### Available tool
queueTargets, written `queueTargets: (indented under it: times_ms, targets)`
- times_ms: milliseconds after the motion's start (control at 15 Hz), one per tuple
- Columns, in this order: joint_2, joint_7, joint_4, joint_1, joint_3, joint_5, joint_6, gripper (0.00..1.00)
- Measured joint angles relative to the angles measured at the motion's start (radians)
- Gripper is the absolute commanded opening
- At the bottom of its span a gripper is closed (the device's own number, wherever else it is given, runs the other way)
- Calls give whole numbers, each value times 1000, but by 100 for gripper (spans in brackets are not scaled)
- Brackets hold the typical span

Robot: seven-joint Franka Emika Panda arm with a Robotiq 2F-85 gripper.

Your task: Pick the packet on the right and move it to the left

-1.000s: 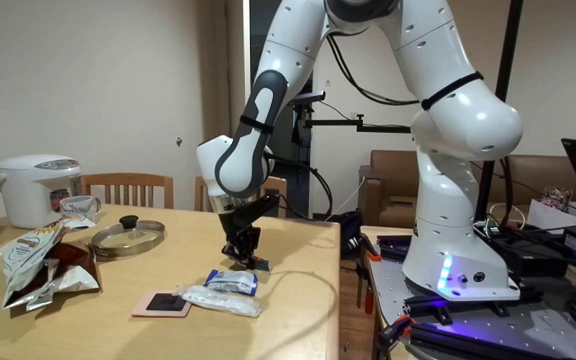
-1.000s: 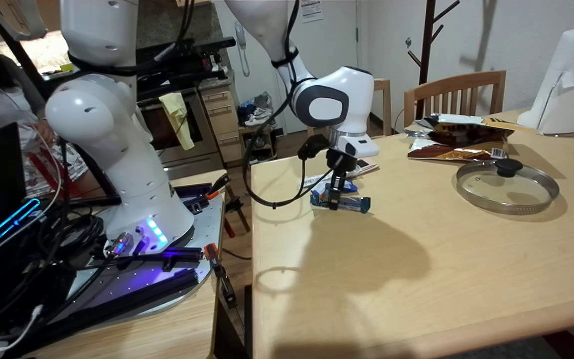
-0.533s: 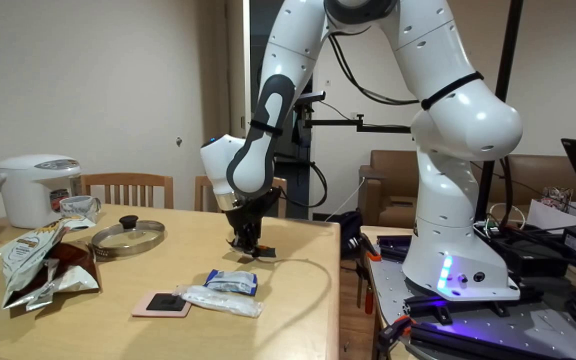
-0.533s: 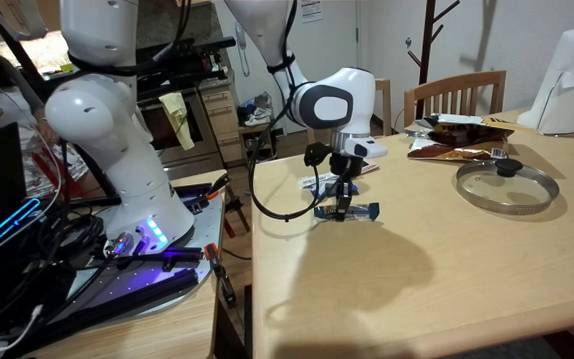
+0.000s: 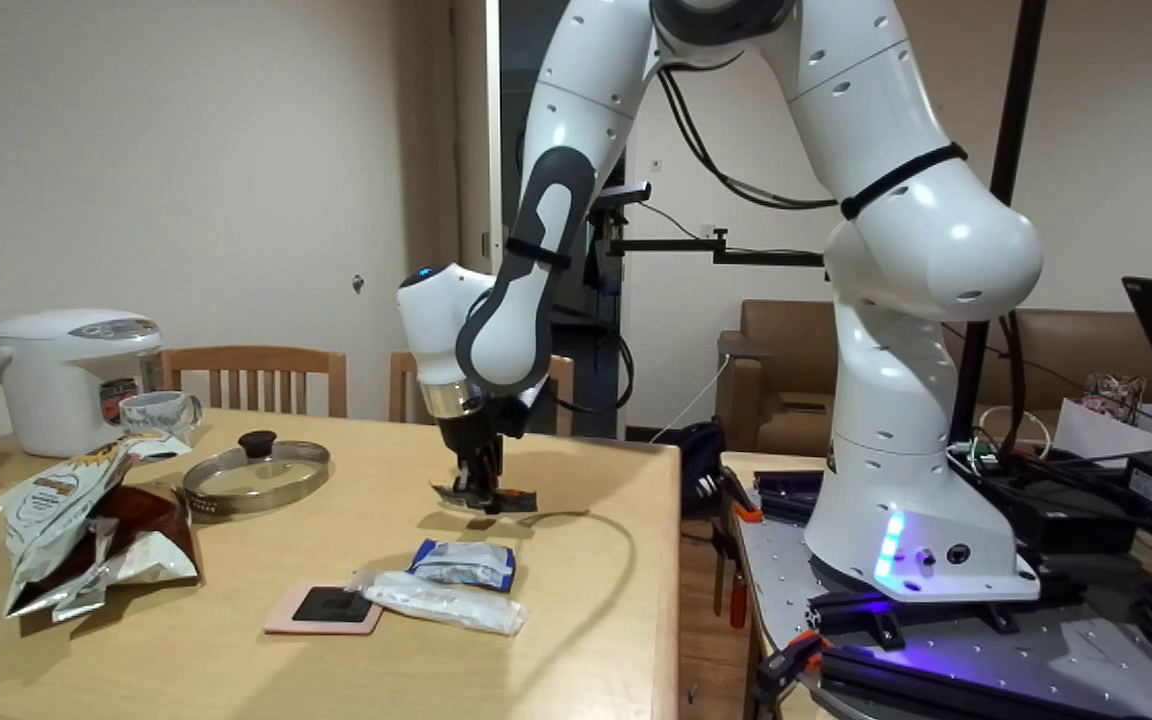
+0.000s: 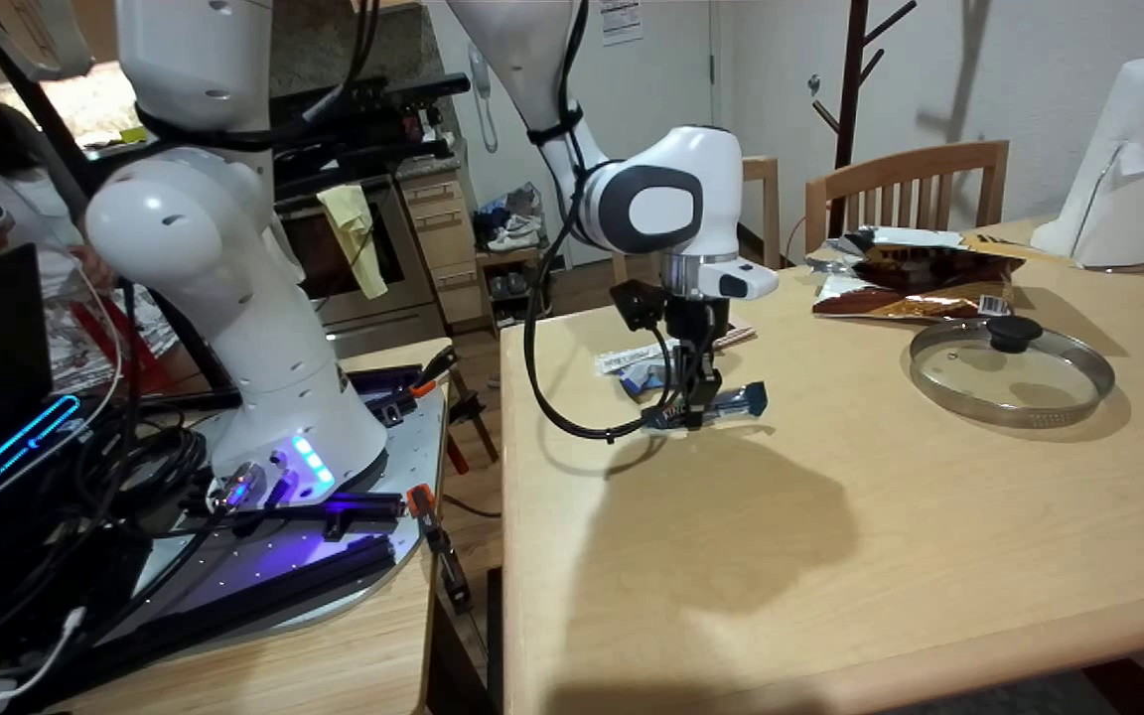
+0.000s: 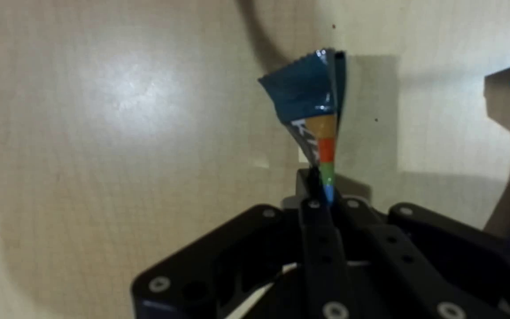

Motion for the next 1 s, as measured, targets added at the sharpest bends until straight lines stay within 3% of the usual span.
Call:
queueTargets:
  times_ms: [533,933,1000]
  targets:
    - [4,-45,-8,-68,77,89,102,0]
    - [20,-49,-17,-77,98,142,153,0]
    - [20,-49,-17,-78,98,143,153,26]
